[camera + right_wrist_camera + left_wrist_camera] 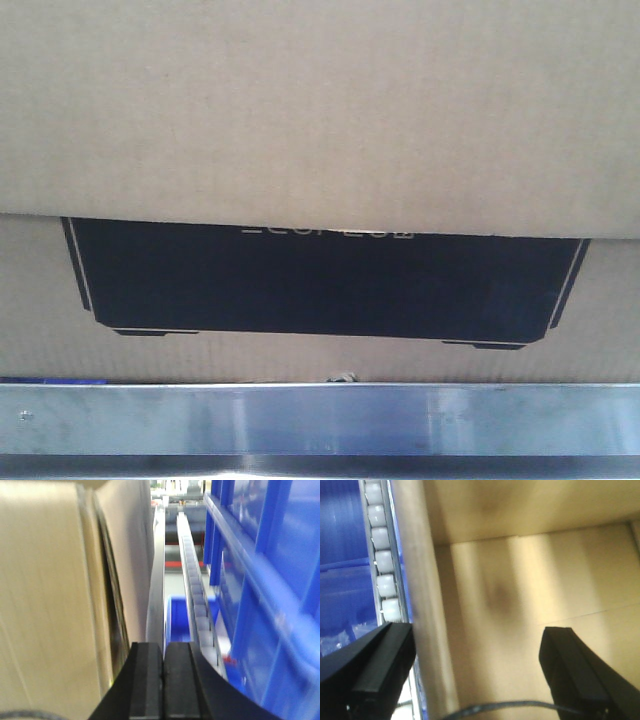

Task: Grab box from left shelf to table start
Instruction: 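Clamp the brown cardboard box's side walls with both grippers on the shelf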

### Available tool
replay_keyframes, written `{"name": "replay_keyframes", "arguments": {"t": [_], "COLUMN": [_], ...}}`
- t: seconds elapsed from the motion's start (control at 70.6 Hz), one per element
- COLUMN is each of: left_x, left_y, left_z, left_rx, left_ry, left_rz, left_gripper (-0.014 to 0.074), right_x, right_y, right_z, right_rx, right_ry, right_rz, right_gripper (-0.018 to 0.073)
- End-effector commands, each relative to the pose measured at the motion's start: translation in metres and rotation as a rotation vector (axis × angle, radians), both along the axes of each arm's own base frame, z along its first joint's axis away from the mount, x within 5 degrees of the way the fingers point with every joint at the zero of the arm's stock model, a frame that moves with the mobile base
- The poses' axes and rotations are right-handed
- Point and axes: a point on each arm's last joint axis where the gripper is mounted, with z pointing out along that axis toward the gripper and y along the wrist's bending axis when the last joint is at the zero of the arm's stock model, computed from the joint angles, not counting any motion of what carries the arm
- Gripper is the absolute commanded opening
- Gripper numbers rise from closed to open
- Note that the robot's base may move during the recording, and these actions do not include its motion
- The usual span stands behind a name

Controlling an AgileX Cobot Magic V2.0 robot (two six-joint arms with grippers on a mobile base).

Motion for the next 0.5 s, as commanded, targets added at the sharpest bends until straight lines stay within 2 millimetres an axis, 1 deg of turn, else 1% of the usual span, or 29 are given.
{"name": "replay_keyframes", "arguments": {"t": [0.0, 0.057, 0.099, 0.127, 0.156, 0.212, 0.283, 0.297, 0.312, 0.326, 0.425, 0.453, 0.482], "left_x": [-0.001, -0.001, -0.001, -0.001, 0.0, 0.0, 0.0, 0.0, 0.0, 0.0, 0.0, 0.0, 0.0], "left_y": [-0.002, -0.002, -0.002, -0.002, -0.002, -0.002, -0.002, -0.003, -0.003, -0.003, -0.003, -0.003, -0.003], "left_z": [0.018, 0.017, 0.017, 0.017, 0.018, 0.018, 0.018, 0.018, 0.018, 0.018, 0.018, 0.018, 0.018], "left_rx": [-0.037, -0.036, -0.036, -0.037, -0.038, -0.039, -0.041, -0.043, -0.043, -0.043, -0.043, -0.043, -0.043], "left_ry": [-0.092, -0.09, -0.09, -0.092, -0.094, -0.095, -0.095, -0.094, -0.094, -0.094, -0.094, -0.096, -0.096], "left_rz": [0.002, 0.002, 0.002, 0.002, 0.002, 0.004, 0.003, 0.003, 0.003, 0.003, 0.003, 0.004, 0.004], "left_gripper": [0.0422, 0.0422, 0.0422, 0.0422, 0.0422, 0.0422, 0.0422, 0.0422, 0.0422, 0.0422, 0.0422, 0.0422, 0.0422], "right_x": [-0.01, -0.017, -0.02, -0.025, -0.026, -0.03, -0.028, -0.025, -0.024, -0.022, -0.006, 0.001, 0.005], "right_y": [0.0, 0.0, 0.0, 0.0, 0.0, 0.0, 0.001, 0.001, 0.001, 0.001, 0.001, 0.001, 0.002], "right_z": [0.041, 0.061, 0.072, 0.084, 0.09, 0.111, 0.133, 0.136, 0.14, 0.143, 0.169, 0.173, 0.178], "right_rx": [-0.007, -0.007, -0.008, -0.008, -0.008, -0.009, -0.01, -0.01, -0.01, -0.011, -0.012, -0.012, -0.013], "right_ry": [-0.195, -0.236, -0.24, -0.256, -0.246, -0.243, -0.202, -0.177, -0.171, -0.152, -0.055, -0.011, 0.017], "right_rz": [-0.006, -0.005, -0.003, -0.002, 0.0, 0.002, 0.006, 0.007, 0.008, 0.009, 0.014, 0.016, 0.018], "right_gripper": [0.0057, 0.0057, 0.0058, 0.006, 0.0062, 0.0092, 0.0216, 0.0264, 0.0281, 0.0334, 0.0582, 0.0638, 0.0637]}}
